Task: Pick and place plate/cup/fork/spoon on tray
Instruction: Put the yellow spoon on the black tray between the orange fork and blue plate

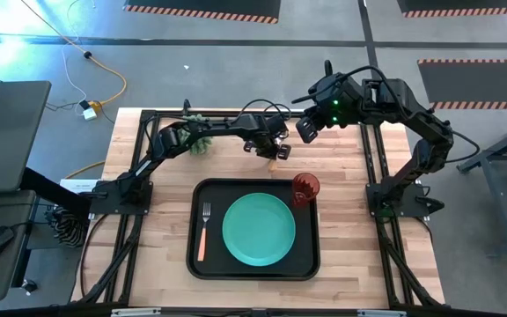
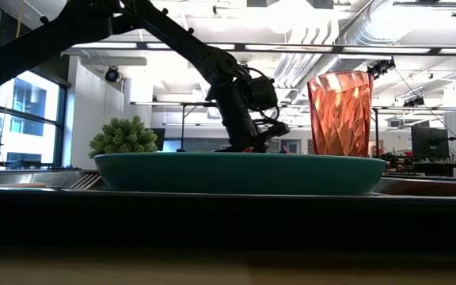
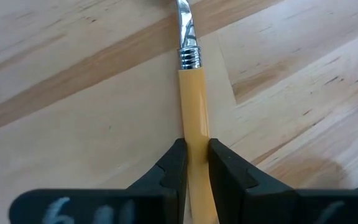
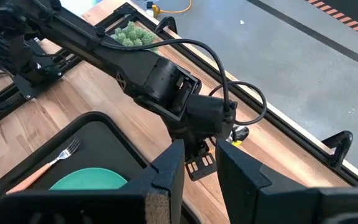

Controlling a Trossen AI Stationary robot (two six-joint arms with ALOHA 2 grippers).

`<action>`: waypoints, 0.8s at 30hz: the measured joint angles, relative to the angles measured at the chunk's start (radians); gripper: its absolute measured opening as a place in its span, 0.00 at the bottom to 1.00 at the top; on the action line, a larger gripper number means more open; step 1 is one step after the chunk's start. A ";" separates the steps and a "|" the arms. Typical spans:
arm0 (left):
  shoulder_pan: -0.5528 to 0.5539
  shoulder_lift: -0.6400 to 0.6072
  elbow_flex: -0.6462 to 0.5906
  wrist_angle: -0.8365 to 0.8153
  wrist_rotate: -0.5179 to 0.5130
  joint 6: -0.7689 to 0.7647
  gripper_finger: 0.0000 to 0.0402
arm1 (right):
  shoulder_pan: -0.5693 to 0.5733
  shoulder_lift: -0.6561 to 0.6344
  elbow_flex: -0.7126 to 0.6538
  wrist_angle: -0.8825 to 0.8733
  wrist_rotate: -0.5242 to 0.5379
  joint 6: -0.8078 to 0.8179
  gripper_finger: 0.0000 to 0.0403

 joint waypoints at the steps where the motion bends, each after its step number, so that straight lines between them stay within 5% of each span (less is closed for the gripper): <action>1: 0.000 0.000 0.000 -0.002 0.006 0.003 0.11 | 0.000 0.000 0.000 0.000 0.000 0.000 0.21; 24: 0.033 -0.004 -0.005 -0.006 0.261 0.110 0.02 | 0.000 0.000 0.000 0.000 0.011 0.000 0.21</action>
